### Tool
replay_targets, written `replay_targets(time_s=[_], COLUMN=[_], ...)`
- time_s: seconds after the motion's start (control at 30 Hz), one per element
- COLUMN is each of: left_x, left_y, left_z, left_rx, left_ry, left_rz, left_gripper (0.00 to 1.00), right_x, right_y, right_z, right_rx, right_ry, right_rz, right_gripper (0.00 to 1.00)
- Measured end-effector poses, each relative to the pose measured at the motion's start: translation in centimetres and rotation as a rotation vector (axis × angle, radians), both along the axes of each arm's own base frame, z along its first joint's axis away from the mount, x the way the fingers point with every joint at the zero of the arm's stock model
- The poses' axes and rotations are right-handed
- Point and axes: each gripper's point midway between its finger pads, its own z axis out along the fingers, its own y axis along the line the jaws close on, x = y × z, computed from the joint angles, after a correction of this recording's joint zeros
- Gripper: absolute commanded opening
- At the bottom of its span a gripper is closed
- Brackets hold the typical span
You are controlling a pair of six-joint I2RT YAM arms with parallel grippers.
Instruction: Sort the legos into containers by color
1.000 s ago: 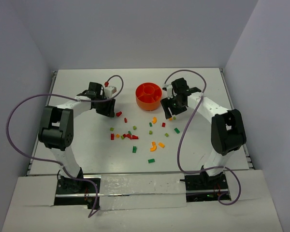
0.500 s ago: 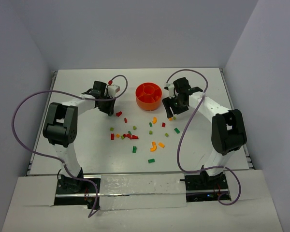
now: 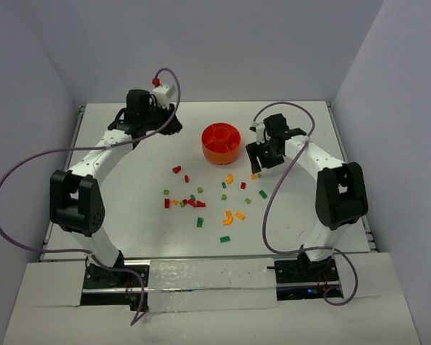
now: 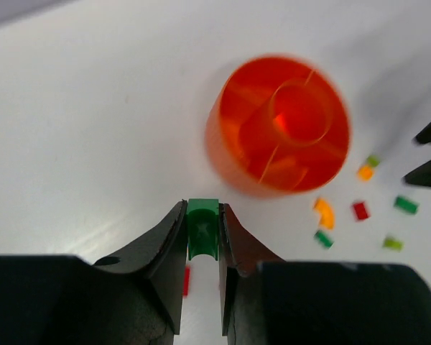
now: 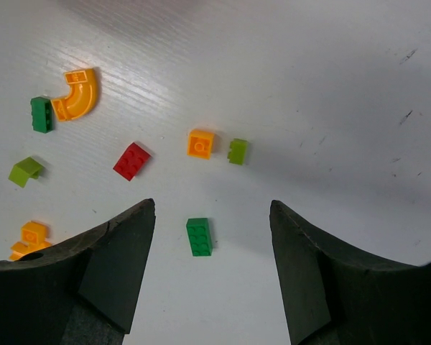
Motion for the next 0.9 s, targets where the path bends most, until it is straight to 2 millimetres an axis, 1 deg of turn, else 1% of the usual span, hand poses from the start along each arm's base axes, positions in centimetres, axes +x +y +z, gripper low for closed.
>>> replay_targets(time_s=[0.03, 0.07, 0.1, 0.17, 0.23, 0.3, 0.43, 0.5, 0.57, 0.63, 0.73, 0.9], left_x=[0.5, 0.7, 0.8, 0.9, 1.1, 1.4, 1.6, 1.5, 1.3, 0.9, -0.1, -2.0], left_y=[-0.9, -1.7, -2.5, -4.0, -5.4, -6.4, -7.4, -7.8, -8.7, -9.7, -11.1, -12.4], left_z=[1.7, 2.8, 3.6, 4.1, 3.6, 2.5, 0.3, 0.1, 0.5, 0.8, 0.4, -1.6], left_rx=[-0.034, -0.064, -0.087, -0.124, -0.149, -0.164, -0.181, -0.183, -0.19, -0.198, -0.2, -0.185], left_ry=[-0.039, -0.057, -0.072, -0.075, -0.059, -0.033, 0.017, 0.018, 0.003, -0.013, -0.01, 0.028], left_rz=[-0.004, -0.006, -0.002, 0.002, -0.001, -0.009, -0.029, -0.037, -0.054, -0.077, -0.107, -0.141], left_gripper=[0.0, 0.0, 0.0, 0.0, 0.0, 0.0, 0.0, 0.0, 0.01, 0.04, 0.06, 0.1], right_x=[0.0, 0.1, 0.1, 0.2, 0.2, 0.2, 0.2, 0.3, 0.3, 0.4, 0.4, 0.4], right_y=[-0.1, -0.3, -0.4, -0.5, -0.6, -0.6, -0.7, -0.8, -1.0, -1.1, -1.1, -1.1], right_z=[0.0, -0.1, -0.1, -0.1, -0.1, -0.1, -0.1, -0.1, -0.1, 0.0, 0.0, 0.0], right_rx=[0.003, 0.006, 0.01, 0.016, 0.021, 0.023, 0.025, 0.028, 0.031, 0.034, 0.037, 0.039], right_ry=[0.002, 0.004, 0.006, 0.011, 0.013, 0.013, 0.014, 0.015, 0.015, 0.015, 0.016, 0.016], right_rz=[-0.006, -0.011, -0.017, -0.026, -0.034, -0.037, -0.039, -0.043, -0.047, -0.049, -0.051, -0.05], right_gripper=[0.72, 0.72, 0.72, 0.72, 0.72, 0.72, 0.72, 0.72, 0.72, 0.72, 0.73, 0.73])
